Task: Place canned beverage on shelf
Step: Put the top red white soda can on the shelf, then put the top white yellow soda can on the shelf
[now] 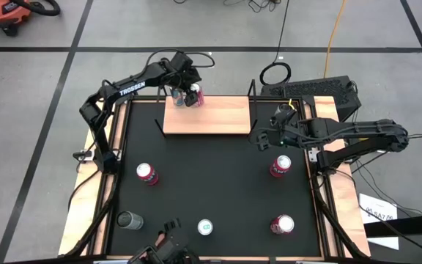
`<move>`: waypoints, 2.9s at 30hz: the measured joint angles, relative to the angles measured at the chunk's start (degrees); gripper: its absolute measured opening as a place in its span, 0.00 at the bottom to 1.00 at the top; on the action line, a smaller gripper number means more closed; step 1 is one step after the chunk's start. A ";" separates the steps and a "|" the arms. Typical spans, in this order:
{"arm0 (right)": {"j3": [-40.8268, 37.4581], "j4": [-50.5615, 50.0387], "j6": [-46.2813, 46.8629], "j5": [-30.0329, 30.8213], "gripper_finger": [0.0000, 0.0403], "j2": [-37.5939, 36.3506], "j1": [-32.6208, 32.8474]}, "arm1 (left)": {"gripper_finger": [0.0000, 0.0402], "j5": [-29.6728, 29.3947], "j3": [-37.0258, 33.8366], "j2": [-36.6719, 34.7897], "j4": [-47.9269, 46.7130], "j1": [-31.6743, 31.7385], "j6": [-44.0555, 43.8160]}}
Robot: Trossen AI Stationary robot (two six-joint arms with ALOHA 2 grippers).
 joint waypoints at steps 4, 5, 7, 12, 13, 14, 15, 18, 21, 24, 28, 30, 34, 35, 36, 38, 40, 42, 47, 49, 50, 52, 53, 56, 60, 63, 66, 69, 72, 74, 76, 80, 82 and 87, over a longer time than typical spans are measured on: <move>0.00 0.67 -0.97 -0.07 0.69 0.00 -0.56 | 0.70 -0.13 0.00 0.00 -0.12 0.00 0.85; 0.00 0.69 -0.98 -0.09 0.69 0.00 -0.64 | 0.70 -0.29 0.00 0.00 -0.18 0.00 0.84; 0.00 0.71 -1.00 -0.09 0.69 0.00 -0.69 | 0.70 -0.62 0.00 0.00 -0.56 0.00 0.90; 0.00 0.74 -1.01 -0.11 0.69 0.00 -0.66 | 0.70 -1.03 0.03 1.04 -0.11 0.00 0.81; 0.00 0.74 -1.00 -0.11 0.69 0.00 -0.66 | 0.70 -1.06 0.05 1.23 -0.19 0.00 0.82; 0.00 0.74 -1.00 -0.11 0.69 0.00 -0.66 | 0.70 -1.00 0.09 1.49 -0.14 0.00 0.79; 0.00 0.74 -0.98 -0.11 0.69 0.00 -0.66 | 0.70 -0.91 0.17 1.66 0.07 0.00 0.76; 0.00 0.74 -0.96 -0.11 0.69 0.00 -0.66 | 0.70 -0.93 0.17 1.68 -0.20 -0.28 0.75; 0.00 0.76 -0.89 -0.13 0.69 0.00 -0.62 | 0.70 -1.16 0.17 1.67 -0.11 -0.61 0.66; 0.00 0.79 -0.87 -0.13 0.69 0.02 -0.60 | 0.73 -1.36 0.17 1.66 -0.21 -0.63 0.01; 0.00 1.00 -1.27 -0.11 0.69 0.02 -0.60 | 0.78 -2.50 0.15 1.66 -0.34 -0.63 -2.18; 0.00 0.98 -1.54 -0.02 0.69 0.02 -0.62 | 0.80 -3.38 0.04 1.66 -0.63 -0.73 -2.12; 0.00 1.45 -2.53 0.13 0.69 0.02 -0.99 | 0.81 -4.80 -0.03 1.66 -0.39 -0.94 -2.10; 0.00 1.50 -2.60 0.15 0.69 0.02 -0.99 | 0.81 -4.93 0.05 1.63 -0.38 -0.94 -2.09; 0.00 1.52 -2.68 0.17 0.69 0.02 -1.01 | 0.82 -4.96 0.45 1.62 -0.71 -0.94 -2.09; 0.00 2.05 -3.55 0.20 0.69 0.02 -1.22 | 0.82 -5.00 1.78 1.53 -1.14 -0.94 -2.09; 0.00 2.56 -4.11 0.20 0.69 0.02 -1.40 | 0.82 -5.15 3.57 1.40 -1.22 -1.05 -2.11; 0.00 3.18 -4.50 0.31 0.69 0.02 -1.43 | 0.82 -5.19 5.61 1.26 -1.66 -1.31 -2.10; 0.00 3.77 -5.49 0.36 0.69 0.02 -1.43 | 0.82 -5.78 13.30 0.89 -4.83 -2.17 -2.11; 0.00 3.85 -5.86 0.59 0.69 0.02 -1.49 | 0.82 -5.76 16.62 0.87 -7.55 -2.56 -2.13; 0.00 3.97 -5.92 1.15 0.69 0.02 -1.55 | 0.82 -5.76 18.14 0.87 -8.96 -2.82 -2.12; 0.00 4.28 -5.93 1.64 0.69 0.02 -1.67 | 0.82 -5.88 21.20 0.82 -12.10 -3.41 -2.20; 0.00 4.49 -6.07 1.64 0.69 -0.11 -1.78 | 0.82 -6.10 22.30 0.54 -13.44 -3.71 -2.56; 0.05 6.16 -7.39 1.66 0.69 -0.27 -2.04 | 0.82 -6.20 24.16 -1.02 -16.50 -4.84 -4.83; 2.71 10.06 -14.27 3.51 0.69 -0.28 -1.34 | 0.82 -6.13 23.66 -4.22 -20.19 -6.24 -8.34; 5.76 14.24 -19.81 6.45 0.69 -0.35 0.65 | 0.82 -6.03 21.76 -6.29 -24.29 -7.12 -11.34; 8.34 16.13 -22.12 8.14 0.69 -0.33 1.99 | 0.82 -6.09 17.99 -8.38 -26.02 -9.13 -13.14; 9.03 15.98 -21.34 12.73 0.69 -0.37 3.60 | 0.82 -6.00 12.32 -11.78 -26.15 -12.39 -15.07; 9.01 14.69 -16.53 15.90 0.69 -0.15 5.52 | 0.82 -6.56 6.00 -16.28 -25.58 -16.36 -16.57; 9.01 13.57 -12.73 16.48 0.69 0.60 7.01 | 0.82 -7.59 1.44 -20.06 -23.89 -19.42 -18.49; 9.01 12.80 -9.53 16.51 0.69 1.99 8.92 | 0.82 -7.76 -3.04 -24.27 -21.34 -22.11 -20.99; 9.01 13.00 -4.51 15.71 0.69 5.12 12.82 | 0.82 -8.32 -9.84 -32.56 -17.24 -26.95 -28.07; 9.01 13.48 -2.32 14.93 0.69 6.88 14.60 | 0.82 -8.70 -11.97 -36.02 -16.73 -29.49 -32.00; 9.01 13.77 -0.33 10.40 0.69 10.18 17.89 | 0.82 -12.15 -15.59 -41.47 -20.38 -35.68 -41.97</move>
